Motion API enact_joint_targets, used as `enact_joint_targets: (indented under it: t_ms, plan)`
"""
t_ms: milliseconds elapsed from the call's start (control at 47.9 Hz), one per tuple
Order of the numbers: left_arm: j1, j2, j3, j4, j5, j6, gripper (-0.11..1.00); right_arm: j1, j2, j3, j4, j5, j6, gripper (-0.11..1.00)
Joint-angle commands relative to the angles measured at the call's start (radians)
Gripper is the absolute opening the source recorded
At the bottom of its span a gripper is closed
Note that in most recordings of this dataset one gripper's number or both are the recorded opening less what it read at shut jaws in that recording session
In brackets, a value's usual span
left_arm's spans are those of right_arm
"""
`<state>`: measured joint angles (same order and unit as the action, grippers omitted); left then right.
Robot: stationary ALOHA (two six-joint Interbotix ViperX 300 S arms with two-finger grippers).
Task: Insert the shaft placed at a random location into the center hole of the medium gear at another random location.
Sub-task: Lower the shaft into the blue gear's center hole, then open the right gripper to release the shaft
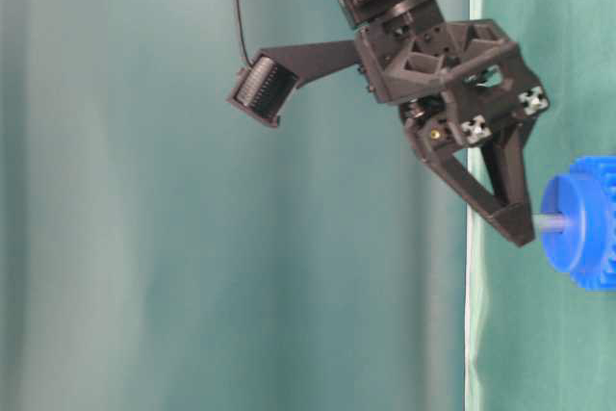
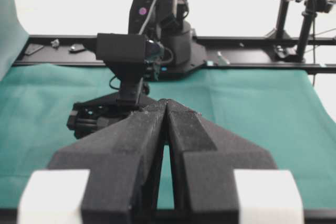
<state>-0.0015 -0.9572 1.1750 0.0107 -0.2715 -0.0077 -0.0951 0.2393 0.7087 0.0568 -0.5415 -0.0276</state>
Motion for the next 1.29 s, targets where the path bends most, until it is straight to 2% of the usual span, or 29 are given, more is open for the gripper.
enact_joint_targets:
  t_ms: [0,835,897,1043,1127,1168,1273]
  plan:
    - [-0.002,0.006,-0.017,0.002,-0.005,0.0,0.0,0.002,-0.005,-0.023,0.003,-0.018,-0.003,0.14]
    - [-0.002,0.008,-0.017,0.002,-0.002,0.002,0.0,0.002,0.015,-0.028,0.003,-0.008,-0.003,0.15]
    - [-0.002,0.006,-0.017,0.002,-0.002,0.002,0.0,0.002,0.015,-0.028,0.003,-0.008,-0.003,0.24]
    - [0.0,0.008,-0.017,0.002,-0.002,0.002,0.0,0.002,0.014,-0.028,0.003,-0.009,-0.005,0.68]
    - [0.0,0.006,-0.017,0.002,0.0,0.002,0.0,0.002,0.015,-0.028,0.003,-0.008,-0.005,0.89]
    - [-0.002,0.006,-0.017,0.002,0.0,0.002,0.0,0.002,0.015,-0.028,0.003,-0.008,-0.005,0.93]
    - [-0.002,0.006,-0.017,0.002,0.002,0.002,0.0,0.0,0.014,-0.029,0.003,-0.005,-0.005,0.87]
